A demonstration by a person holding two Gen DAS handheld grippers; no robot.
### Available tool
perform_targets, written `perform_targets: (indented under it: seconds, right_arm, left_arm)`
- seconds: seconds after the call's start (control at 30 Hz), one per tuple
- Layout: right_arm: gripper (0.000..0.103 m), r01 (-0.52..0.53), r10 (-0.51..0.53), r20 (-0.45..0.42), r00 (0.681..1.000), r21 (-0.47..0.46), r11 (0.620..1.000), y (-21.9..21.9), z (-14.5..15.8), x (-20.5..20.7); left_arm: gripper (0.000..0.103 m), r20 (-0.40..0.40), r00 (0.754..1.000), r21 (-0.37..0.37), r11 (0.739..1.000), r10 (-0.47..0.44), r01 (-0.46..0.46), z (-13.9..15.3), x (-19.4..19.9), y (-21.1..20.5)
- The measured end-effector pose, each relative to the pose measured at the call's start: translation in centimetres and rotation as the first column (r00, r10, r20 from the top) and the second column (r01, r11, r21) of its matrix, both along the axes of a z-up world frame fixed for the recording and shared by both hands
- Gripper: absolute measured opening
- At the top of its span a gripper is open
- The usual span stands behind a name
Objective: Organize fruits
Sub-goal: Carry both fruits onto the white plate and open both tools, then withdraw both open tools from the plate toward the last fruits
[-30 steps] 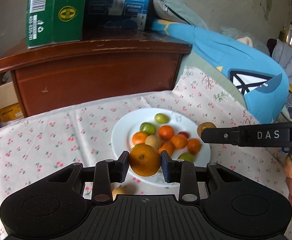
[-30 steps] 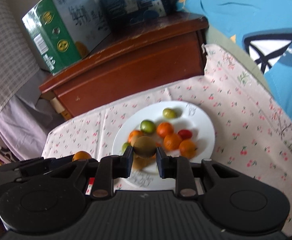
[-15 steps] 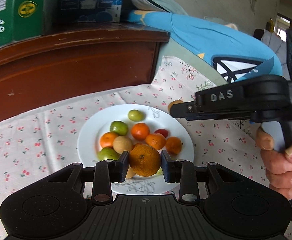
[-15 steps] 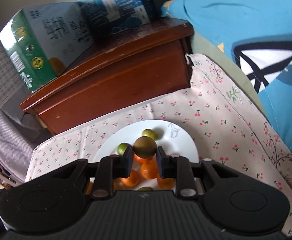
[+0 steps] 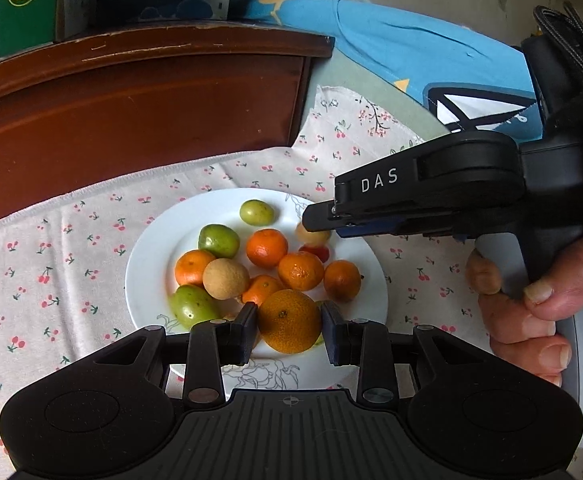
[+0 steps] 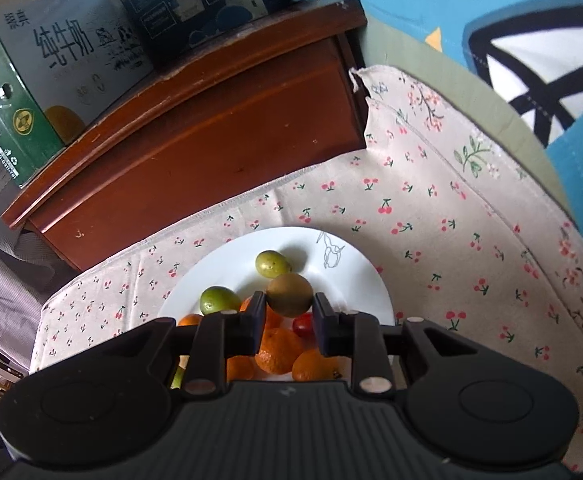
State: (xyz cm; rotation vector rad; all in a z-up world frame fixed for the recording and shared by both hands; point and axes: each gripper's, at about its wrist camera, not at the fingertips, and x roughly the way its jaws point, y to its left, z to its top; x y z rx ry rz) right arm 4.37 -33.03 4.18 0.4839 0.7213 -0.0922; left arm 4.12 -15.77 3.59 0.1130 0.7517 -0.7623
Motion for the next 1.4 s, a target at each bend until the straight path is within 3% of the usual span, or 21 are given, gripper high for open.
perform_targets:
  seconds: [0.1, 0.23, 0.53, 0.63, 0.97, 1.27, 1.4]
  right_arm:
    - [0.028, 0.008, -0.008, 0.006, 1.000, 0.004, 1.000, -0.1, 0.1, 0.1]
    - [0.028, 0.009, -0.009, 0.013, 1.000, 0.014, 1.000, -0.2, 0.4, 0.1]
    - [0.030, -0.007, 0.007, 0.029, 1.000, 0.003, 1.000, 0.3, 1.5, -0.8]
    - [0.030, -0.018, 0.018, 0.033, 0.999, 0.005, 1.000, 0.8, 1.9, -1.2]
    - [0.031, -0.082, 0.081, 0.059, 0.995, 0.001, 0.997, 3.9, 3.2, -3.4]
    - [0.031, -0.182, 0.180, 0.058, 0.982, 0.019, 0.983, 8.0, 2.7, -5.4]
    - [0.031, -0.230, 0.228, 0.045, 0.973, 0.027, 0.973, 9.8, 1.9, -5.8]
  left_arm:
    - [0.037, 0.008, 1.000, -0.016, 1.000, -0.001, 0.001, 0.5, 0.0, 0.0]
    - [0.059, 0.033, 0.999, -0.043, 0.999, 0.034, -0.032, 1.8, -0.1, 0.6]
    - [0.066, 0.056, 0.991, -0.022, 0.993, 0.119, -0.118, 4.5, 0.5, 3.2]
    - [0.073, 0.057, 0.986, -0.007, 0.988, 0.154, -0.154, 5.3, 0.8, 4.5]
    - [0.075, 0.048, 0.969, -0.002, 0.971, 0.241, -0.241, 7.5, 0.9, 9.1]
    - [0.075, 0.071, 0.965, 0.091, 0.962, 0.252, -0.258, 7.0, 0.6, 11.5]
    - [0.075, 0.046, 0.961, 0.128, 0.952, 0.273, -0.277, 6.3, 0.9, 12.6]
